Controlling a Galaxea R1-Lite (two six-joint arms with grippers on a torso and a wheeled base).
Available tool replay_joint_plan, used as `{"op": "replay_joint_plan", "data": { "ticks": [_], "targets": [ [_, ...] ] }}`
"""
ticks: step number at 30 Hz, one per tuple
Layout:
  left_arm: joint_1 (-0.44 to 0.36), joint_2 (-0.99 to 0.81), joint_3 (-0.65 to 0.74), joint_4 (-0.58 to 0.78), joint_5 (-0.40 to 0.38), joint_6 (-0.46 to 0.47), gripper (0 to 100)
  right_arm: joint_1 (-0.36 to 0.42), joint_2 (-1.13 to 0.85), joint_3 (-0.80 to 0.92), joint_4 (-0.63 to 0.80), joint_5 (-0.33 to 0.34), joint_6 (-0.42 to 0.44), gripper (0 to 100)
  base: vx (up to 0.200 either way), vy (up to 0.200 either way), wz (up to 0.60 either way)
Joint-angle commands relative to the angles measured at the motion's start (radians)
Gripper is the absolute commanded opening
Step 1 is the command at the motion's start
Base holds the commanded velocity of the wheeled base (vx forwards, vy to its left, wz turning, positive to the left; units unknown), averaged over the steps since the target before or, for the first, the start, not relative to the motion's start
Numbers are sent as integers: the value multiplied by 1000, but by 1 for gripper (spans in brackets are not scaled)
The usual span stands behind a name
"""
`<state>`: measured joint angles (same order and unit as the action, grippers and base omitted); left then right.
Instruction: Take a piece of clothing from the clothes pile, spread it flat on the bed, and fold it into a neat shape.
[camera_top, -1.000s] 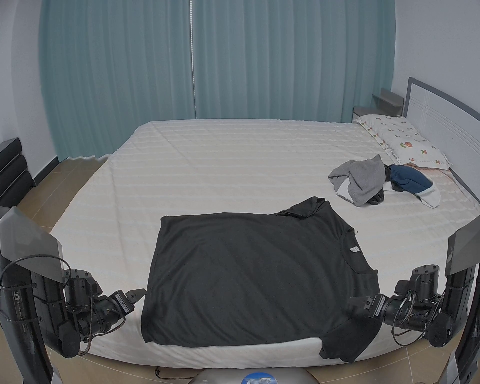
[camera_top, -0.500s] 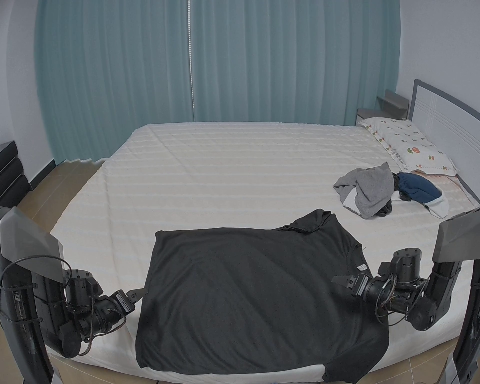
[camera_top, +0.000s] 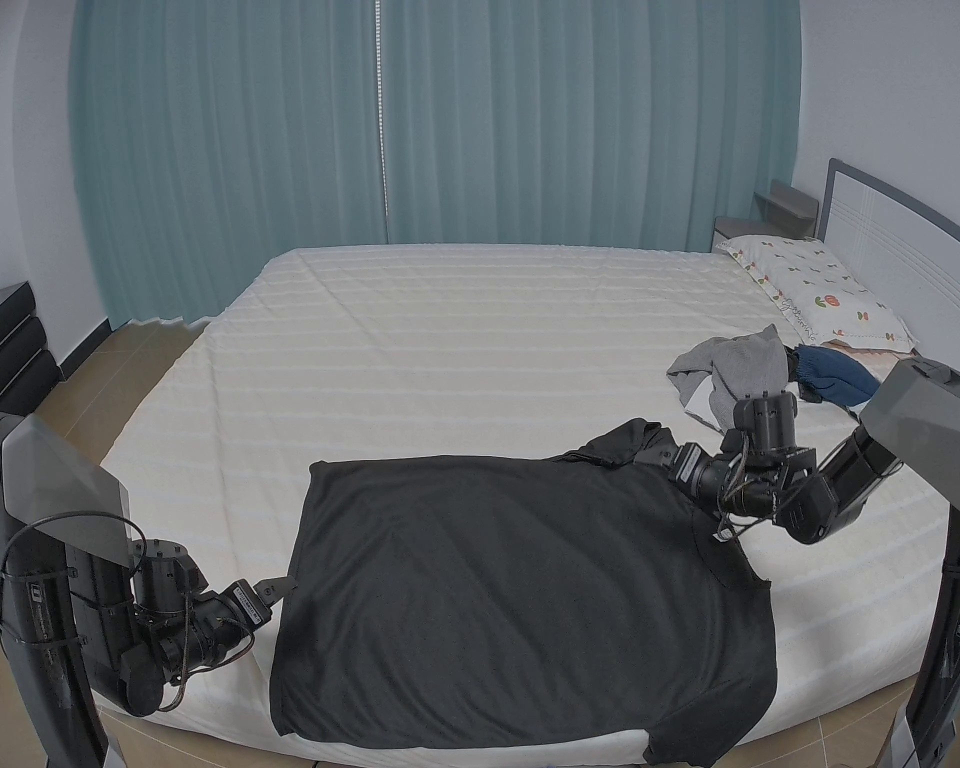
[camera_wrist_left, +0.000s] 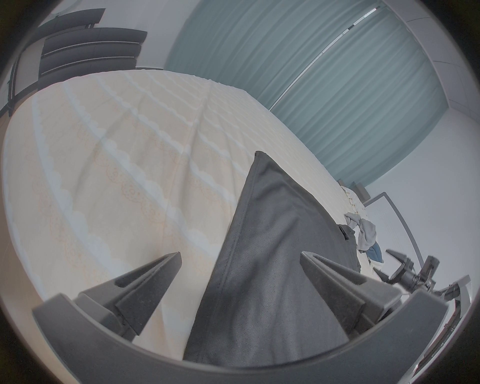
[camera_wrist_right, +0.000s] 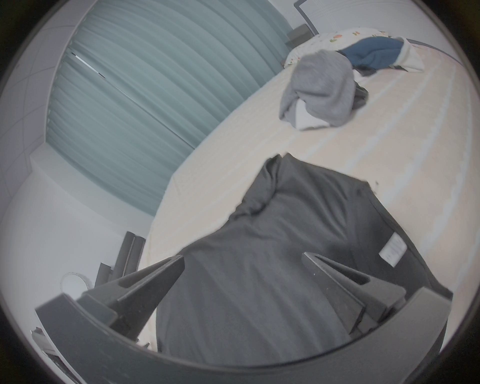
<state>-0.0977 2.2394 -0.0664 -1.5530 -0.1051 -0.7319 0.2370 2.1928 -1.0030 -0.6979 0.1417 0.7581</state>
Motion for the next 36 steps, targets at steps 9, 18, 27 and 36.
{"op": "replay_joint_plan", "data": {
  "ticks": [9, 18, 27, 36],
  "targets": [
    [-13, 42, 0, -2, 1, -4, 100, 5, 239, -382, 193, -1, 24, 100, 0, 0, 0],
    [-13, 57, 0, -2, 1, -6, 100, 8, 394, -660, 359, -2, 26, 100, 0, 0, 0],
    [-20, 75, 0, -2, 2, -6, 100, 4, 444, -803, 445, -4, 27, 100, 0, 0, 0],
    [-27, 80, 0, -2, 4, -4, 100, 1, 507, -928, 515, -5, 29, 100, 0, 0, 0]
  ]
}}
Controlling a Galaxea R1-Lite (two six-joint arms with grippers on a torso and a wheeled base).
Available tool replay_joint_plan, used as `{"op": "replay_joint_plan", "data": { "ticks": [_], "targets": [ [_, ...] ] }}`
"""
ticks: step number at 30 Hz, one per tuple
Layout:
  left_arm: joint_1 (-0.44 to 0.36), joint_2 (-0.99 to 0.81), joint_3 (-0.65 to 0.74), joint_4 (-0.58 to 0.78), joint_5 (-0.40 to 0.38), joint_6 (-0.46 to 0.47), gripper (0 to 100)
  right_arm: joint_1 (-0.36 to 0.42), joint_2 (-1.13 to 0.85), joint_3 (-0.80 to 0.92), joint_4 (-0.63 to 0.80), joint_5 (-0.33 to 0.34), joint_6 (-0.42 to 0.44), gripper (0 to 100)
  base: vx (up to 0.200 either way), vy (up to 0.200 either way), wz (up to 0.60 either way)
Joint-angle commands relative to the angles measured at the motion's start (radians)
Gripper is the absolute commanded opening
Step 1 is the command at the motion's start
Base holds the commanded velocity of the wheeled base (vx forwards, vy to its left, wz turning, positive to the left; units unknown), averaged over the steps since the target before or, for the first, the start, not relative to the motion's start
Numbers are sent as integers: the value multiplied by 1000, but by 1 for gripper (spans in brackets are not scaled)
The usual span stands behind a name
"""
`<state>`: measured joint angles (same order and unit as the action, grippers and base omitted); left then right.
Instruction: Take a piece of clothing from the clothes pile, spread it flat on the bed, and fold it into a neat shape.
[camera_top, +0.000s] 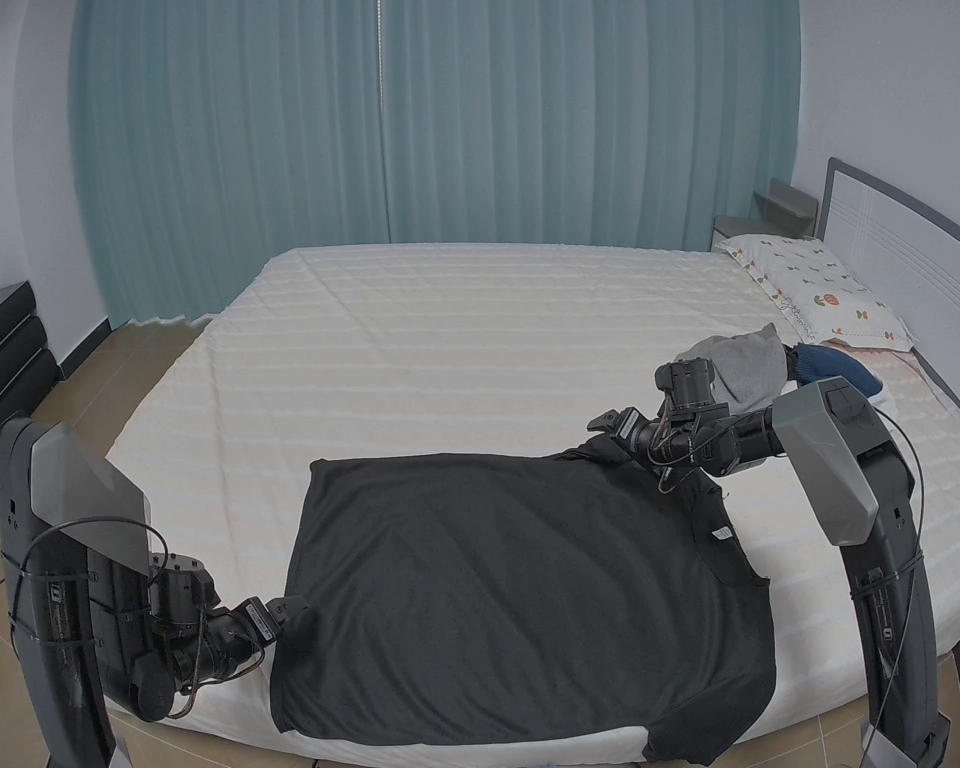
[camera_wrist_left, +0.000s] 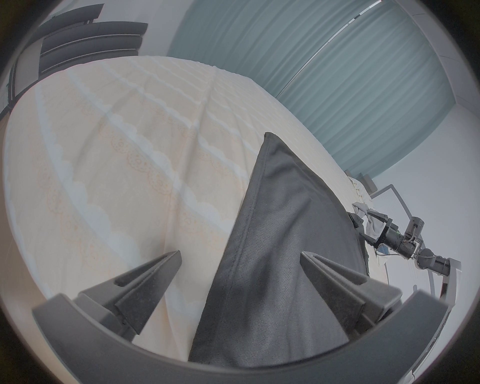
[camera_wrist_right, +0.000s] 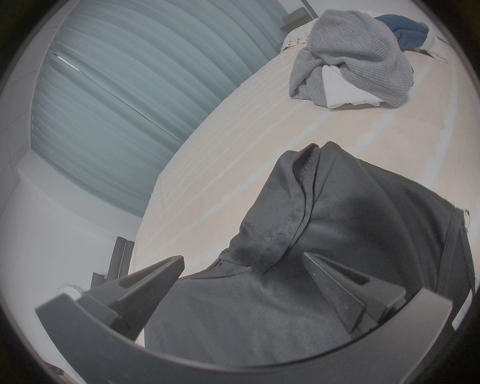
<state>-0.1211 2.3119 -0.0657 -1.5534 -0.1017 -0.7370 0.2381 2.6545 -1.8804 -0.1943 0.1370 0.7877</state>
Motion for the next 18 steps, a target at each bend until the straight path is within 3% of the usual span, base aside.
{"op": "replay_joint_plan", "data": {
  "ticks": [1, 12, 18],
  "targets": [
    [-3, 7, 0, -2, 0, -1, 100, 0, 55, -69, 26, -4, -1, 100, 0, 0, 0],
    [-3, 15, 0, -2, 0, 1, 100, -5, 108, -120, 41, -22, -2, 100, 0, 0, 0],
    [-3, 18, 0, -2, 2, 1, 100, -14, 127, -120, -123, -19, 1, 100, 0, 0, 0]
  ]
}}
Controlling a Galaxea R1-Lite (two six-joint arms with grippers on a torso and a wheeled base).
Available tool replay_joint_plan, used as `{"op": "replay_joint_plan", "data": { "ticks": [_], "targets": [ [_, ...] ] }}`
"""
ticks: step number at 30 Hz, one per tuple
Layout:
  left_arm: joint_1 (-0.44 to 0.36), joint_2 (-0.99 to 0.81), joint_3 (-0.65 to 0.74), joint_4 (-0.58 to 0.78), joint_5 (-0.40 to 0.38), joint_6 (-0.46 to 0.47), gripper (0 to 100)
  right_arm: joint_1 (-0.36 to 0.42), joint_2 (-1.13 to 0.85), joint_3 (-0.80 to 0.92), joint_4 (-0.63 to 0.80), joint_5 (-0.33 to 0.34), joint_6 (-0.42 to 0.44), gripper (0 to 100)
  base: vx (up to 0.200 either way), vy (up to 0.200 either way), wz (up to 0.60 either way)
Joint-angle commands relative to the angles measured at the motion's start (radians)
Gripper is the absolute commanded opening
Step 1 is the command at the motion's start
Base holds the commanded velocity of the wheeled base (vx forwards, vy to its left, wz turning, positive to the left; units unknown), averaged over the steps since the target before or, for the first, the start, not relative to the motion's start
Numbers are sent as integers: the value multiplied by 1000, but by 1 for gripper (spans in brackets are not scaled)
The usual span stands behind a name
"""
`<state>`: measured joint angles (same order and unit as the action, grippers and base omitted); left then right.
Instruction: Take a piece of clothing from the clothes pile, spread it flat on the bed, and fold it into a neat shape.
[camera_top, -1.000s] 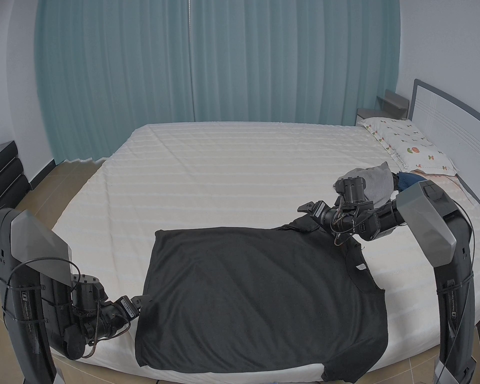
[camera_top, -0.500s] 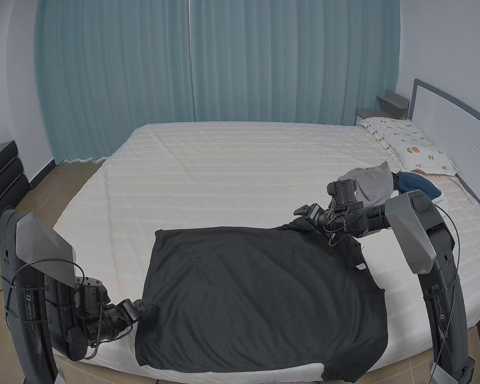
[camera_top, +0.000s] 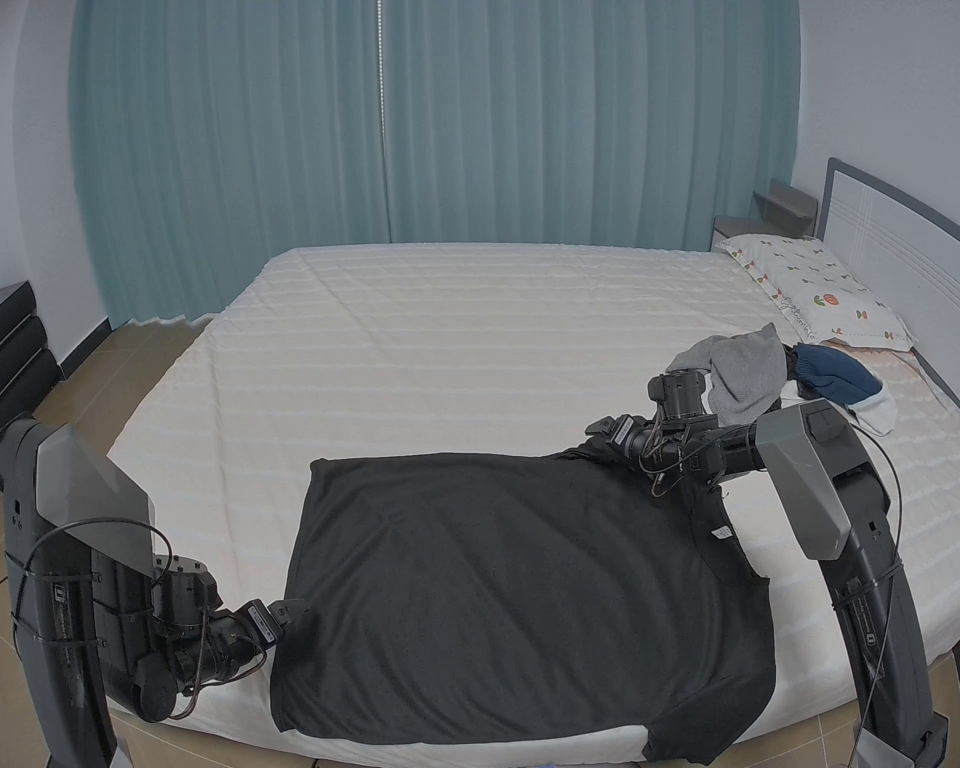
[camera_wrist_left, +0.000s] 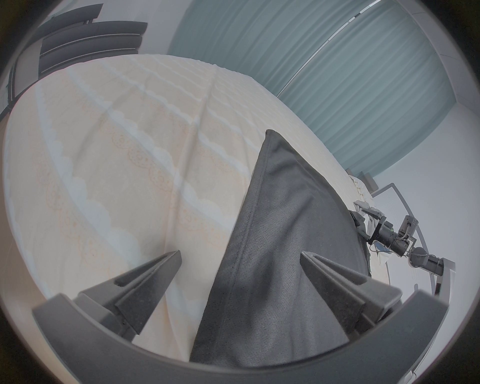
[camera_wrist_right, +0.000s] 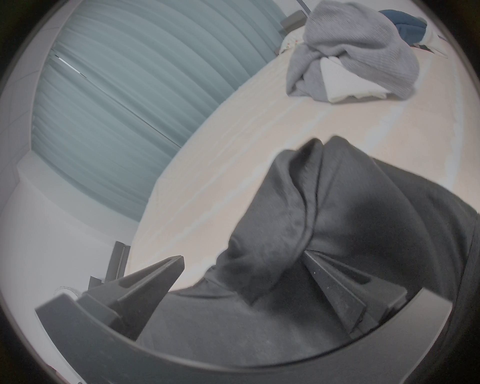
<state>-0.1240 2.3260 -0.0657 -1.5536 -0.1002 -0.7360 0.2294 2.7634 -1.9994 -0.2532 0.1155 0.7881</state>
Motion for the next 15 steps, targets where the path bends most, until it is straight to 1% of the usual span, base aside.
{"op": "replay_joint_plan", "data": {
  "ticks": [1, 3, 5, 9, 10, 11, 13, 15],
  "targets": [
    [0, 6, 0, -2, 1, 0, 100, -7, 22, -1, -87, 9, 0, 100, 0, 0, 0],
    [-2, 7, 0, -2, 1, 0, 100, -10, 30, -1, -120, 23, -1, 100, 0, 0, 0],
    [-2, 7, 0, -2, 1, 0, 100, -12, 48, -1, -164, 58, 0, 100, 0, 0, 0],
    [0, 7, 0, -2, 1, 0, 100, -18, 47, -1, -400, 102, -3, 100, 0, 0, 0],
    [-2, 7, 0, -2, 1, 0, 100, -24, 32, -1, -434, 108, -1, 100, 0, 0, 0],
    [0, 7, 0, -3, 1, 0, 100, -27, 22, -1, -440, 110, -1, 100, 0, 0, 0],
    [-2, 7, 0, -2, 1, 0, 100, -35, -56, -1, -459, 116, -1, 100, 0, 0, 0],
    [-2, 7, -2, -2, 1, 0, 100, -42, -67, -1, -457, 118, -4, 100, 0, 0, 0]
  ]
}}
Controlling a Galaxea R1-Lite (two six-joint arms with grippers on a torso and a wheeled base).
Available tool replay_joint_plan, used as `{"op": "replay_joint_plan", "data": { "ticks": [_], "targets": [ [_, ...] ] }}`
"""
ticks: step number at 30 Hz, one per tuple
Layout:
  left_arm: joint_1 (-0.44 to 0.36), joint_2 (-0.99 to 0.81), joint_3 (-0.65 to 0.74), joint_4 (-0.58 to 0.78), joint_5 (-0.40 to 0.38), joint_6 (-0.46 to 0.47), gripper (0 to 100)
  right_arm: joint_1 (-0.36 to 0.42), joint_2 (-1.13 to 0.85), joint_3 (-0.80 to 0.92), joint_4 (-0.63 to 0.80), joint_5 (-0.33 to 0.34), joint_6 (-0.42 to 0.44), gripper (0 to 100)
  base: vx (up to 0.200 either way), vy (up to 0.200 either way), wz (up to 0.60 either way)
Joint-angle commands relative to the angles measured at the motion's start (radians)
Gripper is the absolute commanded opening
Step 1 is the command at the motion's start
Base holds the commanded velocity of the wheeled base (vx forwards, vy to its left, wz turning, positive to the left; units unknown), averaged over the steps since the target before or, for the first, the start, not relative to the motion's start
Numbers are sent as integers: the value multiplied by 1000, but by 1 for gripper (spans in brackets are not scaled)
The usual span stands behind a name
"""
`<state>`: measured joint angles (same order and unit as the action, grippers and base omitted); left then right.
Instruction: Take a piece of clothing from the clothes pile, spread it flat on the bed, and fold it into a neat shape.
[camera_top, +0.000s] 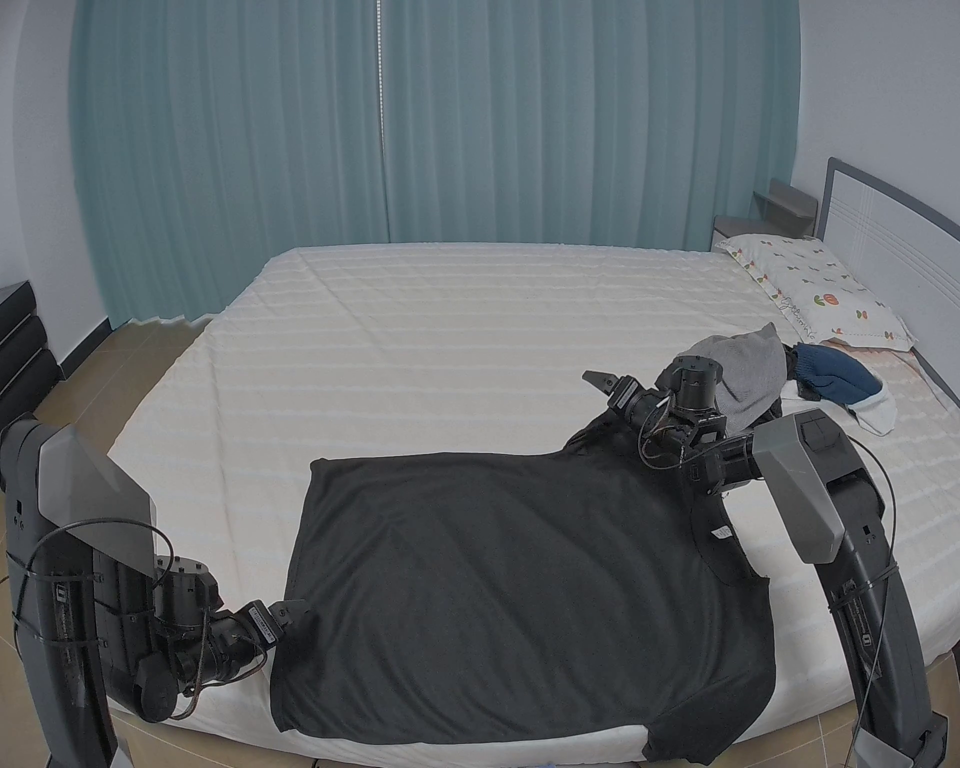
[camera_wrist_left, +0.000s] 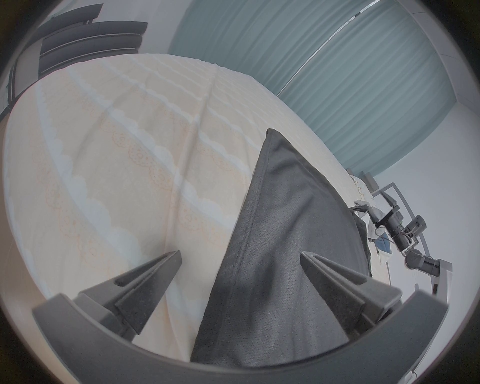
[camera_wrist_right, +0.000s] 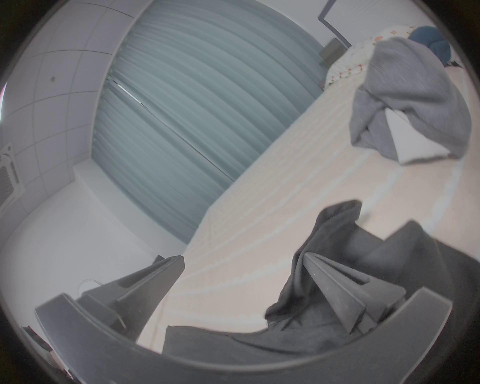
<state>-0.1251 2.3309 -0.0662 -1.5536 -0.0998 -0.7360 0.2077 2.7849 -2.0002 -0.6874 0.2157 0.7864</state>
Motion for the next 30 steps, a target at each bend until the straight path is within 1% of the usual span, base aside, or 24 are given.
{"op": "replay_joint_plan", "data": {
  "ticks": [1, 4, 6, 7, 9, 13, 16, 18, 20, 21, 25, 26, 29, 30],
  "targets": [
    [-1, 2, -1, -2, 0, 0, 100, -31, -90, 0, -7, 20, -10, 100, 0, 0, 0],
    [-1, 2, 0, -2, 0, 0, 100, -31, -38, 0, 51, 19, -38, 100, 0, 0, 0],
    [-1, 2, 0, -2, 0, 0, 100, -31, 5, 0, 54, 17, -64, 100, 0, 0, 0],
    [-1, 2, 0, -2, 2, 0, 100, -28, 39, 0, 40, 16, -91, 100, 0, 0, 0],
    [-1, 2, -1, -2, 2, 0, 100, -30, 55, 0, 31, 13, -102, 100, 0, 0, 0],
    [1, -2, -7, -3, 3, 0, 100, -54, 39, 0, 85, 1, -110, 100, 0, 0, 0],
    [5, -18, -35, -6, 9, -10, 100, -82, -1, 0, 157, -36, -114, 100, 0, 0, 0],
    [12, -56, -69, -8, 9, -40, 100, -97, -18, 0, 167, -49, -118, 100, 0, 0, 0],
    [12, -59, -72, -8, 9, -43, 100, -99, -19, 0, 167, -49, -118, 100, 0, 0, 0],
    [18, -116, -119, 0, 9, -62, 100, -120, -47, 0, 175, -53, -118, 100, 0, 0, 0],
    [13, -137, -164, 14, 8, -56, 100, -134, -53, 0, 186, -53, -118, 100, 0, 0, 0],
    [15, -136, -245, 67, 8, -48, 100, -140, -50, 0, 203, -55, -119, 100, 0, 0, 0],
    [21, -123, -400, 201, 6, -39, 100, -143, -44, 0, 209, -55, -136, 100, 0, 0, 0],
    [25, -113, -480, 273, 6, -39, 100, -143, -44, 6, 209, -55, -144, 100, 0, 0, 0]
  ]
}}
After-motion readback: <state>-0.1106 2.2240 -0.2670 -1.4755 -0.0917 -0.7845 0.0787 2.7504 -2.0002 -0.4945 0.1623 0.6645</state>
